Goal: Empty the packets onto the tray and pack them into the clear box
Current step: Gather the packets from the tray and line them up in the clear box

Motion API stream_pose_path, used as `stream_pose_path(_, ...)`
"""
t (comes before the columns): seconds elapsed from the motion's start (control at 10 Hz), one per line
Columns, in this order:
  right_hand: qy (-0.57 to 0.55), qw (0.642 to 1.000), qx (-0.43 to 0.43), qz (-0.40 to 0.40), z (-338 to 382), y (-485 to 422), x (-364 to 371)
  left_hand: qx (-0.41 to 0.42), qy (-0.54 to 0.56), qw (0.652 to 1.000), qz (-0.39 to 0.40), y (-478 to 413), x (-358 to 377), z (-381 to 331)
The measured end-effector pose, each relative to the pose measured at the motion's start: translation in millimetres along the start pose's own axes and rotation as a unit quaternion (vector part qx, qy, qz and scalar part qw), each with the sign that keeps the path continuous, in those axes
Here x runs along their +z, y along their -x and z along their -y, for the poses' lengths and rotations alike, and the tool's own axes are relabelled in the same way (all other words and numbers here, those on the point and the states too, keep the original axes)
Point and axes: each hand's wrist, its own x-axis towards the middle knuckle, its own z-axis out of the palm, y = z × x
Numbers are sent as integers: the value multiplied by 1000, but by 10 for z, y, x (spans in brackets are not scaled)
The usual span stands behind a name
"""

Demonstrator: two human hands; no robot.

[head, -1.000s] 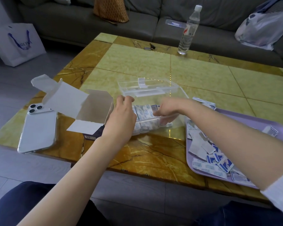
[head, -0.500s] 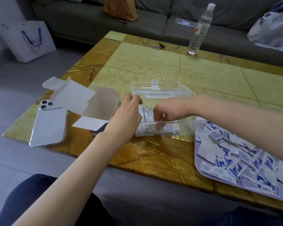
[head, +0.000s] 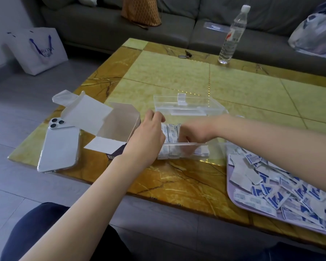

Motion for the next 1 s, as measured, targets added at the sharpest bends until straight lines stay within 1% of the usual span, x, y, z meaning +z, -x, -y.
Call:
stream_pose_path(0.1,48,999,-1,-5,7,-32,37,13,-22,1000,-6,12,11,16)
stream_pose_path(0.2,79,997,-7,-3,7,-64,52,-16,38,999,-3,-13,-10,0)
stream_pose_path(0.3,115,993,-3,0,25,-118,62,-29,70,997,-1,-27,-12,-13)
stream_pose_path(0.4,128,992,2,-19,-12,-150,88,-30,66,997,-3,-31,0,-7)
stream_pose_path(0.5,113,993,11,-16,-33,-129,82,-32,65,997,-11,-33,10,-1)
stream_pose_path(0.7,48,998,9,-50,-56,-85,68,-31,59,998,-20,-38,36,8)
stream_pose_path(1.0,90,994,36,-48,10,-49,92,-38,52,998,-15,-28,34,2)
